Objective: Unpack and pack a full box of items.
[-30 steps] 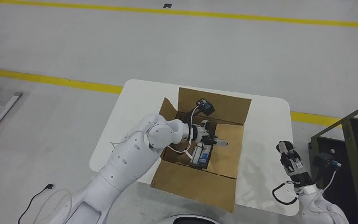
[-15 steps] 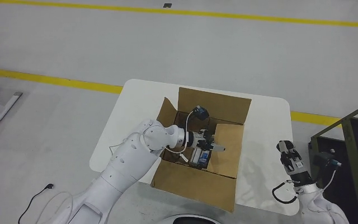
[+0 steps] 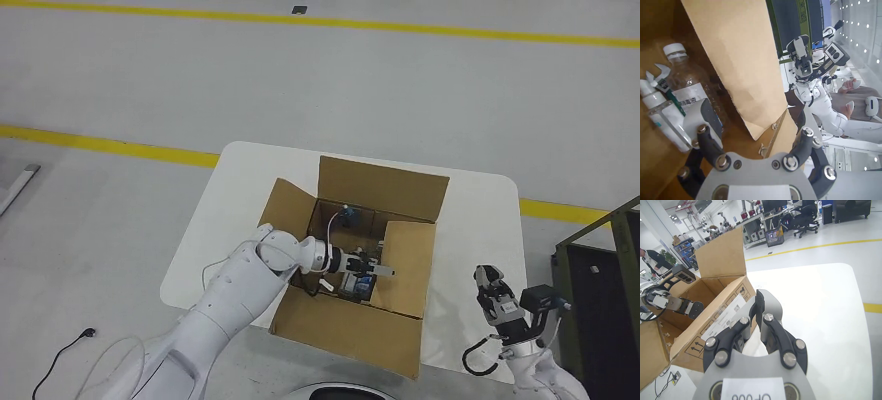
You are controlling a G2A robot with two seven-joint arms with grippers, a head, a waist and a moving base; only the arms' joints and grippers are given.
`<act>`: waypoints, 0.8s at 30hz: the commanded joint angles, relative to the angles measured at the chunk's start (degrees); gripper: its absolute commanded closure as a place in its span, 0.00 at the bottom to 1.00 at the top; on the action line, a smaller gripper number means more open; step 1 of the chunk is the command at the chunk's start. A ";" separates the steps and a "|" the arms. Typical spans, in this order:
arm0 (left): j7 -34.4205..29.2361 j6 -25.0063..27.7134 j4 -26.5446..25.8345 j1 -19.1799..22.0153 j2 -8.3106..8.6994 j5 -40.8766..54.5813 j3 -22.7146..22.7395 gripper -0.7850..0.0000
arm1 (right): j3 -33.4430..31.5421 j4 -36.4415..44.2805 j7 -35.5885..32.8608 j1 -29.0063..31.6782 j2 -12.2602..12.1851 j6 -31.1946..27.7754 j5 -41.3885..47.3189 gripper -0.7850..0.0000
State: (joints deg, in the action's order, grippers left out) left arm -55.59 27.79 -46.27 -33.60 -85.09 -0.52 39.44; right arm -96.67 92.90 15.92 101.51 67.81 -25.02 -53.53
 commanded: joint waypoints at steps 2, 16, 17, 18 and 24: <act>0.65 0.57 2.26 0.93 -0.62 -0.83 -0.79 0.00 | 2.30 -1.83 -0.44 -0.48 0.22 -1.41 -0.02 1.00; 0.19 2.42 7.12 2.35 -2.73 2.16 -1.71 0.00 | 11.30 -8.31 2.91 -6.14 1.37 -4.74 -2.54 1.00; 0.08 2.44 7.34 2.43 -2.85 2.31 -1.75 0.00 | 11.60 -8.55 3.08 -6.41 1.41 -4.85 -2.68 1.00; 0.06 2.50 7.55 2.53 -2.97 2.37 -1.79 0.00 | 11.87 -8.72 3.11 -6.68 1.43 -4.83 -3.17 1.00; -0.02 2.14 8.51 3.14 -3.72 2.77 -2.08 0.00 | 12.67 -9.52 3.55 -7.45 1.53 -4.88 -3.89 1.00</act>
State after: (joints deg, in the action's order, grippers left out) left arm -55.56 29.86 -37.92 -30.48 -88.67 1.81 37.32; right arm -84.05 83.47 19.46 94.14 69.34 -29.92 -57.33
